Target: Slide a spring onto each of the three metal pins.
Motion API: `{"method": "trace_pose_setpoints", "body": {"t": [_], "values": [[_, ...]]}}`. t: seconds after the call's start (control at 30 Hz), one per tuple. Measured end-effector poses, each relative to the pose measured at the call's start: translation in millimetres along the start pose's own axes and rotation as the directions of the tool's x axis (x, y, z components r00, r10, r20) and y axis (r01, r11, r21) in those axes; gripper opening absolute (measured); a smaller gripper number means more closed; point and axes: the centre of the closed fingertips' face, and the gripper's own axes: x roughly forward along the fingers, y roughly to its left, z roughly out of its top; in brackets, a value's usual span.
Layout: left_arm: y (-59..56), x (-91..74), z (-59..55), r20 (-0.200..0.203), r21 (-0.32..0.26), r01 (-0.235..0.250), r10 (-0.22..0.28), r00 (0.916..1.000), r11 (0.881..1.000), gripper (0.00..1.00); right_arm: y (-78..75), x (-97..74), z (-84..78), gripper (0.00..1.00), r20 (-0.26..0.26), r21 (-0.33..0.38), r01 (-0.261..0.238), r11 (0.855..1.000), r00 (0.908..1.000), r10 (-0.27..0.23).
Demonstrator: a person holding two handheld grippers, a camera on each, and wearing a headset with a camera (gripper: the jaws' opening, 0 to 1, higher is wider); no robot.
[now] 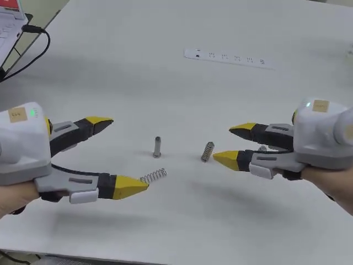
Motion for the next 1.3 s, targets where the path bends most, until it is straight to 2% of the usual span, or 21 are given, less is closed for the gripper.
{"method": "trace_pose_setpoints", "body": {"t": [0.27, 0.43, 0.6, 0.77, 0.97, 1.03, 1.2, 1.3], "values": [[-3.3, 0.4, 1.3, 0.01, -0.006, 0.001, -0.001, 0.9999, 1.0, 0.91, 7.9, -9.7, -11.1, 0.43, 0.01, 0.044, 0.001, 0.999, 0.9999, -0.002], [-2.4, -1.7, -0.7, 0.007, -0.011, 0.001, -0.001, 1.0, 1.0, 0.91, 15.2, -17.1, -18.0, 0.43, 0.007, 0.047, 0.0, 0.999, 1.0, 0.0], [-1.9, -2.6, -1.6, 0.005, -0.013, 0.005, -0.005, 1.0, 1.0, 0.91, 24.7, -16.6, -25.2, 0.42, -0.009, 0.042, -0.017, 0.999, 0.9998, 0.017], [0.0, -4.6, -1.6, 0.007, -0.016, 0.002, -0.002, 1.0, 1.0, 0.91, 36.5, -9.0, -26.7, 0.41, -0.043, -0.003, -0.05, 0.999, 0.9979, 0.049], [-0.8, -6.6, -0.7, 0.009, -0.012, 0.007, -0.007, 0.9999, 1.0, 0.9, 42.4, -2.3, -18.7, 0.41, -0.043, -0.033, -0.085, 0.996, 0.9955, 0.084], [-0.8, -7.3, -1.3, 0.01, -0.013, 0.008, -0.008, 0.9999, 1.0, 0.9, 41.6, 1.2, -16.8, 0.4, -0.056, -0.068, -0.086, 0.994, 0.995, 0.082], [-1.7, -7.8, -2.3, 0.009, -0.01, 0.012, -0.012, 0.9999, 1.0, 0.89, 47.2, 12.8, -10.0, 0.39, -0.08, -0.12, -0.135, 0.984, 0.9888, 0.126], [-1.9, -8.5, -1.5, 0.012, -0.008, 0.011, -0.011, 0.9999, 1.0, 0.9, 51.1, 22.6, -8.3, 0.37, -0.117, -0.183, -0.163, 0.969, 0.9828, 0.143]]}}
